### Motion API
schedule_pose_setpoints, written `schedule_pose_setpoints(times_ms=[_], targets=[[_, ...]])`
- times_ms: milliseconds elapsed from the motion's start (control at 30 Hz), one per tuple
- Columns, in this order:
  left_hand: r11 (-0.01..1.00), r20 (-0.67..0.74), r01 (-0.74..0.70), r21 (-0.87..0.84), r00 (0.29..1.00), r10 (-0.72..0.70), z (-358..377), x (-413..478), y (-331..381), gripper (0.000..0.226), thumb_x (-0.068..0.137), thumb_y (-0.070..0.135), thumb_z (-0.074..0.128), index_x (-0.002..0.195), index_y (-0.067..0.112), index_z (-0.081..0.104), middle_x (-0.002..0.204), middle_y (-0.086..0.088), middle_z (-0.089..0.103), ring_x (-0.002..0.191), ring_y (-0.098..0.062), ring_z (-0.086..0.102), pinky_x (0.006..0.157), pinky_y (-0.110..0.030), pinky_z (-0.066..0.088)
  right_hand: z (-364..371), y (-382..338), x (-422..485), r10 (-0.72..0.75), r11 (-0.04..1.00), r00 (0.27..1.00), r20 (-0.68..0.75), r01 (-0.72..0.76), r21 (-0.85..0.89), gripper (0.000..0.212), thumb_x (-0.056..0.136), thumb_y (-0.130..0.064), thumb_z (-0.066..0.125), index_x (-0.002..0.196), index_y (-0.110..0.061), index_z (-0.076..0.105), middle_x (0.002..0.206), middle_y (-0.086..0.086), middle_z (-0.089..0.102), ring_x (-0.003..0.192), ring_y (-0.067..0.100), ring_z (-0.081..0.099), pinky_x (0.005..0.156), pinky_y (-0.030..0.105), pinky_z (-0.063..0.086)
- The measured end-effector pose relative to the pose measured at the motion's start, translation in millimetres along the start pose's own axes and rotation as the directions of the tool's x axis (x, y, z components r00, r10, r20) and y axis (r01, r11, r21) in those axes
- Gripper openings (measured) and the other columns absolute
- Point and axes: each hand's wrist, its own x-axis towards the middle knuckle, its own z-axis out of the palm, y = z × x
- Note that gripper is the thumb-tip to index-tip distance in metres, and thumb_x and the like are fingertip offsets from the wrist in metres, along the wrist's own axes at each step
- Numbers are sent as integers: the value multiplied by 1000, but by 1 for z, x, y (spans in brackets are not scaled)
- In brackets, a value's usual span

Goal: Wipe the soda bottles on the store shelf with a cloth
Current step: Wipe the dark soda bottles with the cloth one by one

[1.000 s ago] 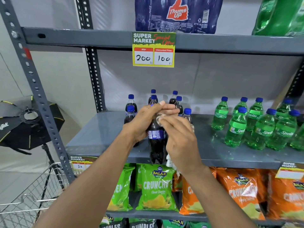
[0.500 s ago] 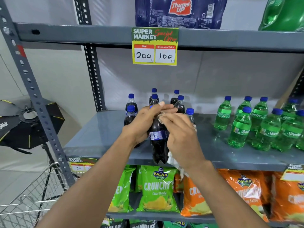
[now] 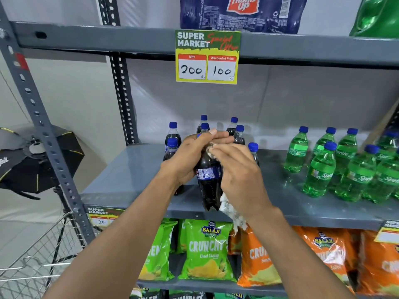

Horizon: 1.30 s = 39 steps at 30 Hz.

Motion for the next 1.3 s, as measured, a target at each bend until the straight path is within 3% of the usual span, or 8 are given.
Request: schedule_pose_setpoints(times_ms=[233,400,567,767,933,1033,1133,1300], targets=[[997,-52,-33,-75,998,29,-7,7,-1,38,105,28,46,124,1,65,128,-20,69,123,-27,65,106,-40,49,-4,-12,-32,-80,996,995,64,77,56,35,93,7,44,113,2,72,115,9,71,106,26,59,102,29,47],[1000,-14,-19,-20,1000,19,0,6,3,37,105,26,45,123,0,65,128,-19,69,123,-25,66,105,-34,50,1,-7,-4,-33,997,999,-22,34,62,28,94,9,51,110,2,73,113,9,72,105,30,62,97,37,51],[997,-72,-60,-44,996,57,-6,6,6,36,105,26,46,121,2,67,127,-20,70,122,-27,66,111,-43,45,-4,-17,-38,-125,992,984,129,121,38,37,93,10,42,116,2,70,118,8,70,110,29,58,104,31,46],[999,-35,-33,-11,999,32,2,0,9,36,105,26,44,121,2,65,127,-19,70,121,-26,66,108,-40,48,-7,-19,-8,-107,994,991,76,107,3,32,91,11,51,115,2,70,116,8,70,109,30,59,102,34,48],[998,-48,-66,-18,997,65,0,-3,18,34,106,25,44,118,3,68,128,-21,69,120,-27,67,107,-39,49,-11,-21,-49,-178,982,966,187,185,-20,39,92,11,44,122,2,67,121,9,68,114,28,56,109,32,44],[998,-44,-65,-14,997,64,-2,-6,19,34,106,25,44,119,4,68,128,-20,69,121,-26,67,106,-38,49,-18,-21,-75,-201,976,949,243,215,-32,49,81,19,48,125,3,65,125,9,67,116,28,55,107,34,45],[999,-11,-48,2,999,48,2,-9,16,34,106,26,43,116,6,69,125,-18,71,120,-25,67,105,-38,50,-22,-20,-59,-183,980,960,210,196,-40,42,89,16,44,122,4,66,123,11,68,115,30,57,107,35,45],[997,37,-43,64,998,40,14,-10,16,38,107,24,40,125,-1,62,128,-19,70,120,-24,67,99,-30,53,-21,-19,-8,-149,989,988,34,149,-20,35,103,-1,39,115,4,70,117,12,71,110,30,59,103,37,49]])
